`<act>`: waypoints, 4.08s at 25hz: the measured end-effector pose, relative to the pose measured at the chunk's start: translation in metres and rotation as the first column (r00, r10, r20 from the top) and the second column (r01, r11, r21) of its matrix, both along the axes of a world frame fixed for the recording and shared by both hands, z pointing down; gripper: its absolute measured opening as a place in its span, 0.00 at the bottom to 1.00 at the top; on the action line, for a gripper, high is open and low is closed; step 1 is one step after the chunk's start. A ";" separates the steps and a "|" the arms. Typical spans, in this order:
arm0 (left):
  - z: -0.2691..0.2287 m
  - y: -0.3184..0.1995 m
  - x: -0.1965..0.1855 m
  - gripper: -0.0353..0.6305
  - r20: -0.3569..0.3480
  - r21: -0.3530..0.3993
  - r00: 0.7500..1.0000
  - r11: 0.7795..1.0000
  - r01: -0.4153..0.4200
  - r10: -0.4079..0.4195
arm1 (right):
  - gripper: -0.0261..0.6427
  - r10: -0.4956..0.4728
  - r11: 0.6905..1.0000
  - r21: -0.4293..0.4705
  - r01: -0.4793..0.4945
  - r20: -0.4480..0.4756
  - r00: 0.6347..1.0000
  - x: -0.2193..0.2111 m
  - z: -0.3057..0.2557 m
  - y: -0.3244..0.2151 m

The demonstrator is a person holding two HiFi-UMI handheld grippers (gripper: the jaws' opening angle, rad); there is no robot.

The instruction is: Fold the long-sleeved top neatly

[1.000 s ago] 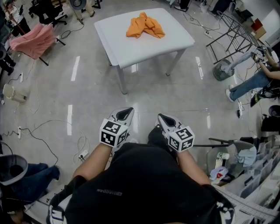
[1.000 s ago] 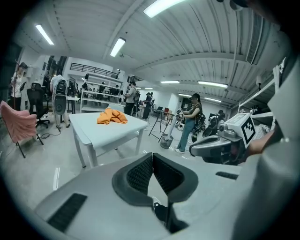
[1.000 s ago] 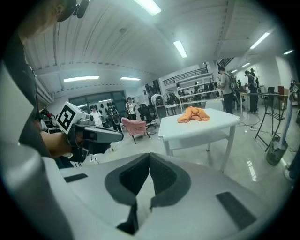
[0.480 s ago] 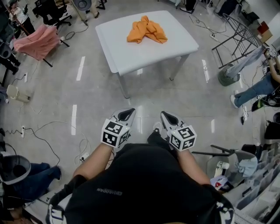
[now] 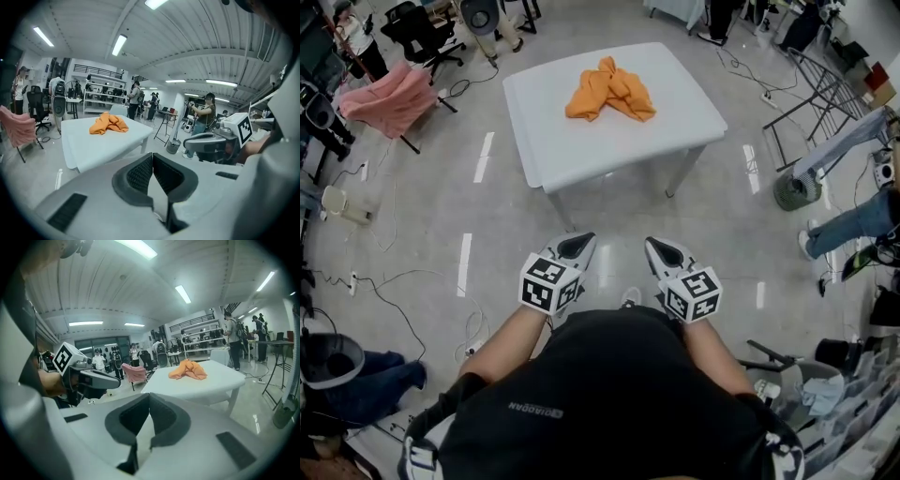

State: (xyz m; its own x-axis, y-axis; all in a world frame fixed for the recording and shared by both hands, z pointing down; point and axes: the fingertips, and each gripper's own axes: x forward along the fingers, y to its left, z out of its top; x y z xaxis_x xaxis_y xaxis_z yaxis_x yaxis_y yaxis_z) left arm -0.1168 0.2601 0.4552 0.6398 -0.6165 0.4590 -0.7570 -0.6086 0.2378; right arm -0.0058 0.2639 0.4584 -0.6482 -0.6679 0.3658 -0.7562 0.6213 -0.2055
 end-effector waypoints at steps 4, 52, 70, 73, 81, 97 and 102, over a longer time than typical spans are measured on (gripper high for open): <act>-0.002 -0.023 0.022 0.06 0.033 0.018 0.999 1.000 0.014 -0.015 | 0.05 -0.035 0.999 -0.005 0.035 0.001 0.999 0.019 0.000 -0.024; 0.006 -0.288 0.054 0.06 0.039 0.017 0.993 0.994 0.109 -0.109 | 0.05 -0.122 0.991 -0.048 0.121 -0.021 0.992 0.044 0.014 -0.280; 0.001 -0.411 -0.033 0.06 0.055 0.080 0.986 0.985 0.150 -0.155 | 0.05 -0.173 0.985 -0.011 0.172 -0.075 0.982 -0.029 0.014 -0.410; 0.005 -0.417 -0.036 0.06 0.051 0.074 0.985 0.984 0.162 -0.166 | 0.05 -0.175 0.985 -0.016 0.175 -0.089 0.980 -0.028 0.017 -0.421; 0.025 -0.425 -0.037 0.06 0.060 0.035 0.971 0.973 0.229 -0.231 | 0.05 -0.191 0.981 0.009 0.195 -0.166 0.968 -0.019 0.020 -0.459; 0.040 -0.445 -0.020 0.06 0.129 0.003 0.913 0.921 0.389 -0.386 | 0.08 -0.371 0.929 -0.148 0.340 -0.386 0.845 -0.042 0.112 -0.545; 0.048 -0.450 -0.022 0.06 0.166 -0.014 0.895 0.907 0.421 -0.413 | 0.06 -0.270 0.959 -0.147 0.242 -0.217 0.938 0.008 0.091 -0.562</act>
